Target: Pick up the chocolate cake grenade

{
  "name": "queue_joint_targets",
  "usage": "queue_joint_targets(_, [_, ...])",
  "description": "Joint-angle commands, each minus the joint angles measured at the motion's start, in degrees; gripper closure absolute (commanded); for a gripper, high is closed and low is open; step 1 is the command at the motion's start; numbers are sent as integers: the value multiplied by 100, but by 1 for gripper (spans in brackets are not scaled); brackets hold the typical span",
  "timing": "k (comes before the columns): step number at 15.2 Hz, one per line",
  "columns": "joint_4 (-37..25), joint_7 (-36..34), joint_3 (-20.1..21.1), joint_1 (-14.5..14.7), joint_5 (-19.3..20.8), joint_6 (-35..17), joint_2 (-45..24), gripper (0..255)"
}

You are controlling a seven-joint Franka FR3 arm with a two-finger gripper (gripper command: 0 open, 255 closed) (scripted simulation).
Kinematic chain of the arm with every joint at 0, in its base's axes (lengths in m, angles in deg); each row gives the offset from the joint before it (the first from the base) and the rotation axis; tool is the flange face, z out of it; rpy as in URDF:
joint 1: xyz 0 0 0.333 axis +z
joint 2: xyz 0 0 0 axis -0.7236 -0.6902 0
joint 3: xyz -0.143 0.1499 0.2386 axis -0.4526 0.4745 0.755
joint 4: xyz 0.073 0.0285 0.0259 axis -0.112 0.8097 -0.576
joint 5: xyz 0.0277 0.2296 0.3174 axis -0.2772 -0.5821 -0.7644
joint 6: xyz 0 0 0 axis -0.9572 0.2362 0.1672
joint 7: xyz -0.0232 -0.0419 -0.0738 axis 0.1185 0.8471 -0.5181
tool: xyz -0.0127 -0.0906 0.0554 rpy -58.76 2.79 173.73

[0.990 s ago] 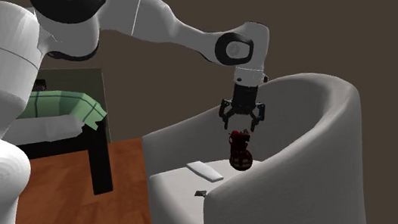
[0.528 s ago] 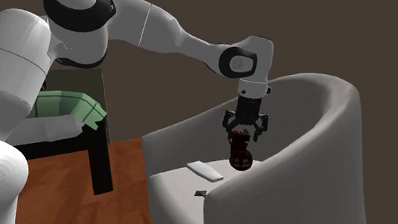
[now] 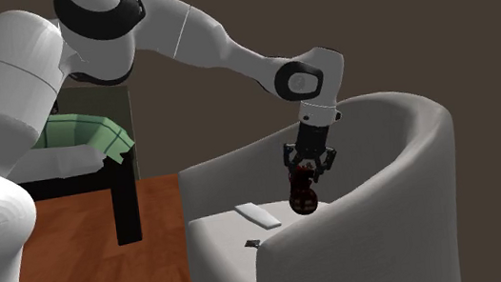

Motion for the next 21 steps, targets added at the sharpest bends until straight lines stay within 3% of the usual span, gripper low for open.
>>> queue_joint_targets(1, [5, 0, 2, 0, 2, -1, -6, 255])
queue_joint_targets(21, [-763, -466, -138, -38, 305, 873, 278, 255])
